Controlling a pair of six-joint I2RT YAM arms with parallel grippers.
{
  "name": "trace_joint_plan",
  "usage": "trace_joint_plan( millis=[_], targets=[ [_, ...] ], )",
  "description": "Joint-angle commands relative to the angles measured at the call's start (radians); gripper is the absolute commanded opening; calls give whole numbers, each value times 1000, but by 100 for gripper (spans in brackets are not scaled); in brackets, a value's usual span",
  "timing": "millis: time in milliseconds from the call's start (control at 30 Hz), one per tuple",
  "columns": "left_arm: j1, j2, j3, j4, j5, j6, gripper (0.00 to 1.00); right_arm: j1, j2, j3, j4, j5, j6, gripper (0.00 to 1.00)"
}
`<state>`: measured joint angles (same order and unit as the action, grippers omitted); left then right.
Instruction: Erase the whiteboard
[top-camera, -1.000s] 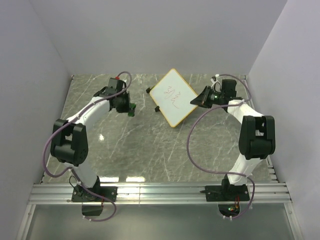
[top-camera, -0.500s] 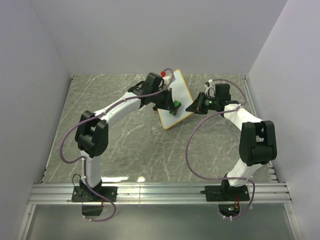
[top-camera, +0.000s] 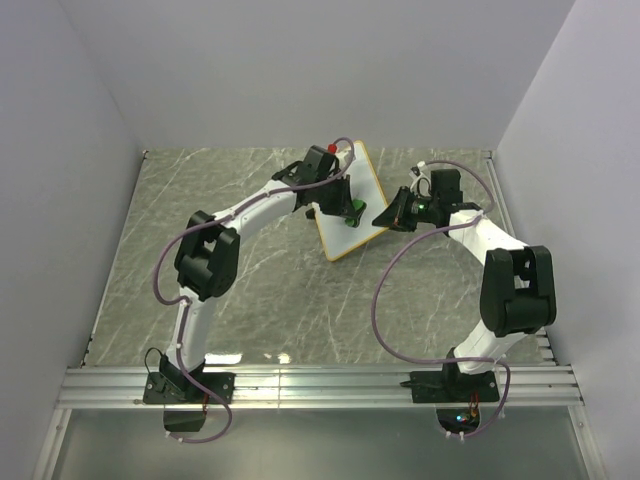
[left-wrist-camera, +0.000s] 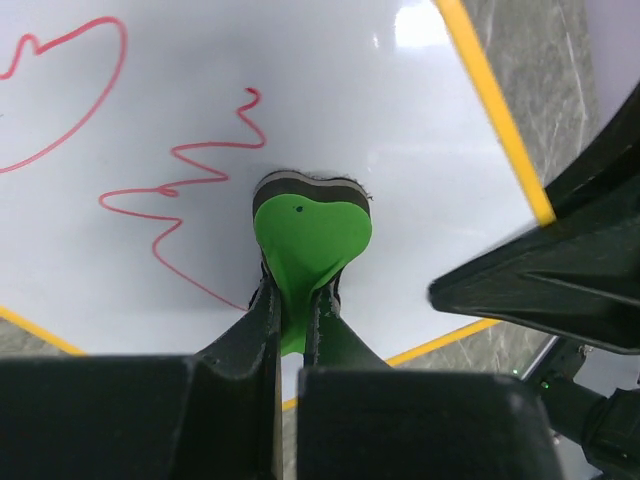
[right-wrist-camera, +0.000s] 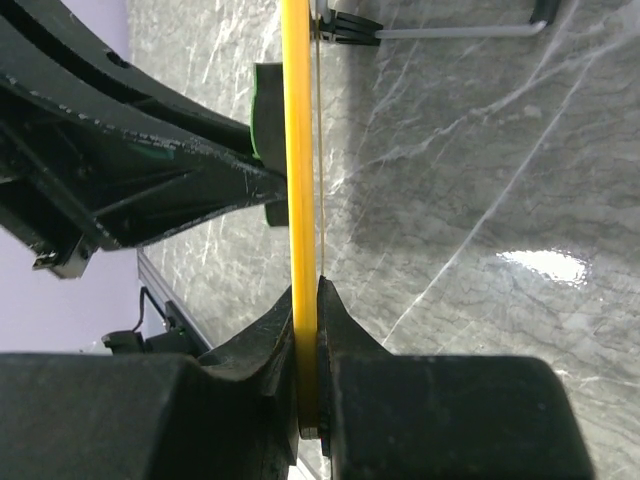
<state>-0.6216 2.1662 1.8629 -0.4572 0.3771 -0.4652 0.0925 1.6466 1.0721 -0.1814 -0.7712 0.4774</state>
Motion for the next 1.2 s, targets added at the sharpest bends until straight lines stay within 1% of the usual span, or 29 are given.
trace_joint_plan(
  millis=[0,67,167,333,433,567,633,733,800,833,867,967,1067,1167],
  targets=[
    [2,-5,-95,75,-66,3,0,16,-48,-11,-46,-48,4,11],
    [6,-20,-161,103,-89,5,0,16,-45,-5,-47,-53,7,11],
    [23,-20,-209,117,-113,5,0,16,-41,5,-47,-54,13,11],
    [89,1,-249,121,-106,-12,0,16,-36,9,-50,-53,13,11],
    [106,10,-248,117,-103,-4,0,18,-33,14,-53,-51,13,11],
    [106,29,-202,100,-75,5,0,21,-28,23,-58,-48,12,11],
    [103,23,-191,104,-23,7,0,19,-25,25,-59,-46,12,11],
    [86,18,-134,74,45,14,0,23,-22,28,-59,-43,10,11],
    [74,17,-75,54,83,14,0,26,-21,31,-66,-39,7,11],
    [60,18,-50,45,126,8,0,29,-19,32,-67,-36,6,11],
    [53,23,2,37,141,2,0,33,-18,37,-70,-36,6,11],
    [22,26,92,26,196,-26,0,36,-11,46,-76,-33,4,11],
    [0,38,159,28,226,-55,0,44,-4,54,-84,-28,-2,11],
    [-9,64,192,25,208,-69,0,52,1,63,-89,-25,-3,11]
  ],
)
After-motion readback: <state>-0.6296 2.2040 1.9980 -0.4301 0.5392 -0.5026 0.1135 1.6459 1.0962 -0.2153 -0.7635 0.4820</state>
